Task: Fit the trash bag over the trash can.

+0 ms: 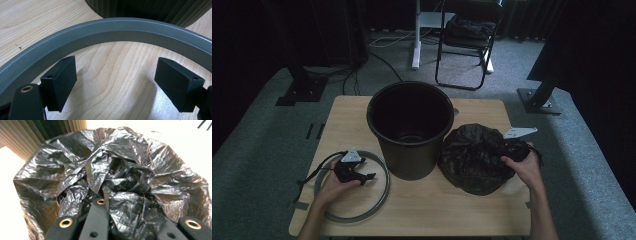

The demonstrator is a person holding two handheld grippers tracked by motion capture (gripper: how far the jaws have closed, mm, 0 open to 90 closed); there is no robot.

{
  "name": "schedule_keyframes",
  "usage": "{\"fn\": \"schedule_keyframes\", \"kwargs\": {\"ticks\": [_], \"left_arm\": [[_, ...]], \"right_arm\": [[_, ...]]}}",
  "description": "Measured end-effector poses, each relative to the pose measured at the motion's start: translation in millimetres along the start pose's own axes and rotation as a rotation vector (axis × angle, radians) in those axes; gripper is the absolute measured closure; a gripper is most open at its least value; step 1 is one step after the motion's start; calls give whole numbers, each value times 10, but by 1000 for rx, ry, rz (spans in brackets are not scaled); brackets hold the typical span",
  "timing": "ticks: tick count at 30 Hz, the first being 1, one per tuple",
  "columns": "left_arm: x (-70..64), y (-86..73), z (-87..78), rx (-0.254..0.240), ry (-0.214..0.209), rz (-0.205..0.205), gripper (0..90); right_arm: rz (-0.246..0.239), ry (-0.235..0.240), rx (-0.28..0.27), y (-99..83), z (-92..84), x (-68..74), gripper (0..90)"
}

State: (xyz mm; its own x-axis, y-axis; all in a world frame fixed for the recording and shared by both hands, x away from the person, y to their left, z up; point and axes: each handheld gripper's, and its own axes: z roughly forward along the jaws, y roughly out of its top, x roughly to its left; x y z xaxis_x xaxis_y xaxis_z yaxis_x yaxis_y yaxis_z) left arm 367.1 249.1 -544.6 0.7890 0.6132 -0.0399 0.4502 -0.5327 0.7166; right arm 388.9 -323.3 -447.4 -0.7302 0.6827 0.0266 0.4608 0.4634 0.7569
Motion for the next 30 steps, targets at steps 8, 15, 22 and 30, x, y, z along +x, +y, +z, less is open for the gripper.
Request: {"fn": "schedule_keyframes", "kwargs": {"ticks": [8, 15, 22, 30], "left_arm": [[0, 0, 0, 0, 0, 0, 182], [1, 0, 0, -1, 0, -1, 182], [1, 0, 0, -1, 0, -1, 182], [2, -2, 1, -4, -1, -2, 182]], "right_arm": [[-4, -4, -32, 29, -98, 0, 865], [-11, 23, 0, 5, -70, 10, 845], [-27, 50, 55, 3, 113, 60, 717], [-54, 50, 136, 44, 369, 106, 377]]}}
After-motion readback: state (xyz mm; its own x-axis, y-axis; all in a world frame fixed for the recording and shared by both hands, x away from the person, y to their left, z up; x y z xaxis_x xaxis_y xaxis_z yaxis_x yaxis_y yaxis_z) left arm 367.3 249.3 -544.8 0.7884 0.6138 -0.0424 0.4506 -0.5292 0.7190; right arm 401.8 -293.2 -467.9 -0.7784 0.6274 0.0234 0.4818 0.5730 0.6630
